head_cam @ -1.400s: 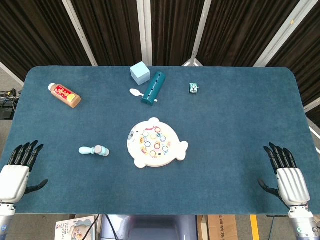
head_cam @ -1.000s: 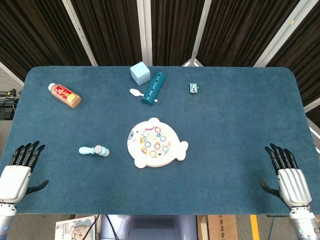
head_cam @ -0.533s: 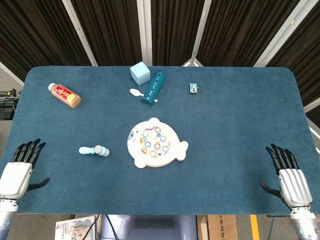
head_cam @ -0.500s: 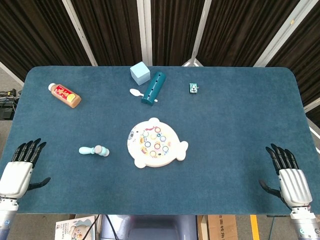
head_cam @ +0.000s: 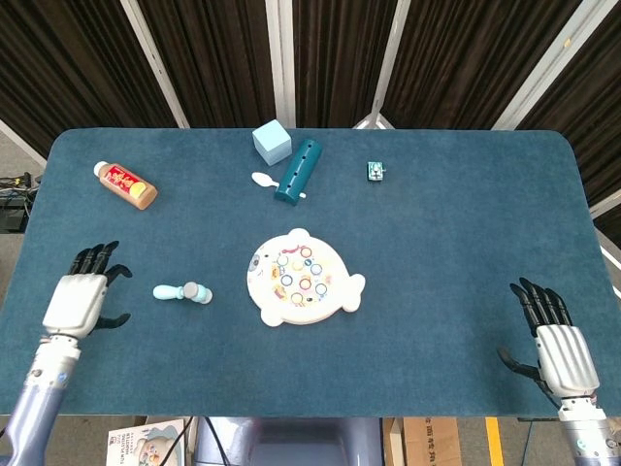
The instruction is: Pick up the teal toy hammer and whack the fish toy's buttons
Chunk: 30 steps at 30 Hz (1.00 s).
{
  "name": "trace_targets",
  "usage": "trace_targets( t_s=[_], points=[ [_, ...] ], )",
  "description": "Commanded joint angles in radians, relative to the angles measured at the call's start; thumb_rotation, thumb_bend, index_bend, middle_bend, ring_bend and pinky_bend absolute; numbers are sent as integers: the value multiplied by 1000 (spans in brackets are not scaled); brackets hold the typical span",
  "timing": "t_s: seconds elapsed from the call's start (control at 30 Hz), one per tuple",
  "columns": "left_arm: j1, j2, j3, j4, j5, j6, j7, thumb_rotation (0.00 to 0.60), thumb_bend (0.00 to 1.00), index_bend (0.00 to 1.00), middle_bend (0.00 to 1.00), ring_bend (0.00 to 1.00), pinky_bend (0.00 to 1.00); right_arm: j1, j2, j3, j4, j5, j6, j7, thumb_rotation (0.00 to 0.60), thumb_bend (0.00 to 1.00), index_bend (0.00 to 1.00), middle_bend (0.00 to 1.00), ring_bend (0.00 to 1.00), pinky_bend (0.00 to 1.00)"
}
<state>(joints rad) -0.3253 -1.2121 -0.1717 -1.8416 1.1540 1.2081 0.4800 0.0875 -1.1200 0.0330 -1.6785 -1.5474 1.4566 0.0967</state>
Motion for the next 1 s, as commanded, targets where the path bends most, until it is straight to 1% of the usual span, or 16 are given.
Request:
trace_targets(
  t_s=[0.03, 0.13, 0.27, 0.37, 0.63, 1.0],
  points=[
    [-60, -52, -26, 2, -85, -38, 83, 600, 263, 431, 51, 0, 0, 1, 1, 0, 0, 1, -2, 4, 600, 240, 0, 0, 0, 0],
    [-84, -77, -29, 17, -118, -43, 117, 600, 302, 456, 57, 0, 0, 2, 1, 1, -1, 3, -5, 9, 600, 240, 0, 0, 0, 0],
    [-115, -112, -34, 34, -164, -48, 154, 600, 367, 462, 58, 0, 0, 3, 3, 1, -3, 6, -8, 16, 600, 241, 0, 0, 0, 0],
    [-139, -134, -35, 46, -196, -55, 182, 600, 389, 464, 59, 0, 0, 3, 4, 2, -3, 8, -10, 22, 600, 241, 0, 0, 0, 0],
    [-193, -192, -32, 83, -267, -59, 245, 600, 404, 476, 62, 0, 0, 5, 6, 3, -3, 13, -13, 34, 600, 241, 0, 0, 0, 0],
    [-239, -252, -20, 129, -330, -64, 279, 600, 442, 489, 66, 0, 0, 6, 8, 4, -5, 17, -17, 43, 600, 240, 0, 0, 0, 0]
  ],
)
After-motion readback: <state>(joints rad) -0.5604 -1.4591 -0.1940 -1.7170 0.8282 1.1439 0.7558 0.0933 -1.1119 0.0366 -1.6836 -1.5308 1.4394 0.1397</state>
